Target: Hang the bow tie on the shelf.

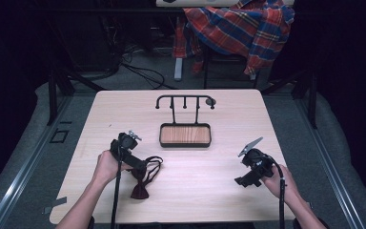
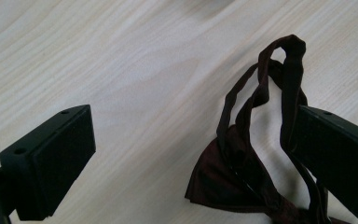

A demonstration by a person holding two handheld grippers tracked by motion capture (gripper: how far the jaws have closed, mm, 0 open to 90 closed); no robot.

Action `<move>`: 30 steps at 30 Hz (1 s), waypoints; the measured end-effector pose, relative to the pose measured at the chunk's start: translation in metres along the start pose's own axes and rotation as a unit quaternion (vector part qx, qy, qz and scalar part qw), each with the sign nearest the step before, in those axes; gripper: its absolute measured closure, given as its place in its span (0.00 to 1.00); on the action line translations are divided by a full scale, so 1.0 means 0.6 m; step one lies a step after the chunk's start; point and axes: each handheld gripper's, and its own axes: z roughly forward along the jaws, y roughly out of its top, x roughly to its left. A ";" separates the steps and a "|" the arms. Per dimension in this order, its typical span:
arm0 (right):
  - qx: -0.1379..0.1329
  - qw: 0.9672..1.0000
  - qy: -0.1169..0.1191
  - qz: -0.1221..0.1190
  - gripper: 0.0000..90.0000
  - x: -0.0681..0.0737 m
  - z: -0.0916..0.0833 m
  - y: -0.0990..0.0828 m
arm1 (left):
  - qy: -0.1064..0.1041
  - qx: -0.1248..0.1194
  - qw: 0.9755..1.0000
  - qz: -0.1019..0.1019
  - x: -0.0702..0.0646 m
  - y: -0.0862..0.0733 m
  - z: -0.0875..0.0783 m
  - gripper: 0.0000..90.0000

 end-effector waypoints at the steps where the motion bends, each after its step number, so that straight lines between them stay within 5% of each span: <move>1: 0.000 1.000 0.000 0.000 0.17 0.000 0.000 0.000 | 0.000 0.000 1.000 0.000 0.000 0.000 0.000 0.01; 7: 0.003 1.000 0.005 0.007 0.18 -0.005 0.002 -0.001 | 0.004 0.005 1.000 0.026 -0.011 0.017 0.014 0.02; 14: -0.003 1.000 0.011 0.018 0.17 -0.008 0.002 -0.003 | -0.004 0.018 0.998 0.064 -0.029 0.031 0.030 0.21; 18: -0.004 1.000 0.013 0.021 0.17 -0.008 0.003 -0.004 | -0.010 0.020 0.996 0.087 -0.039 0.037 0.034 0.43; 30: 0.008 1.000 0.016 0.019 0.17 -0.009 0.006 -0.004 | -0.014 0.031 0.993 0.114 -0.054 0.046 0.047 0.64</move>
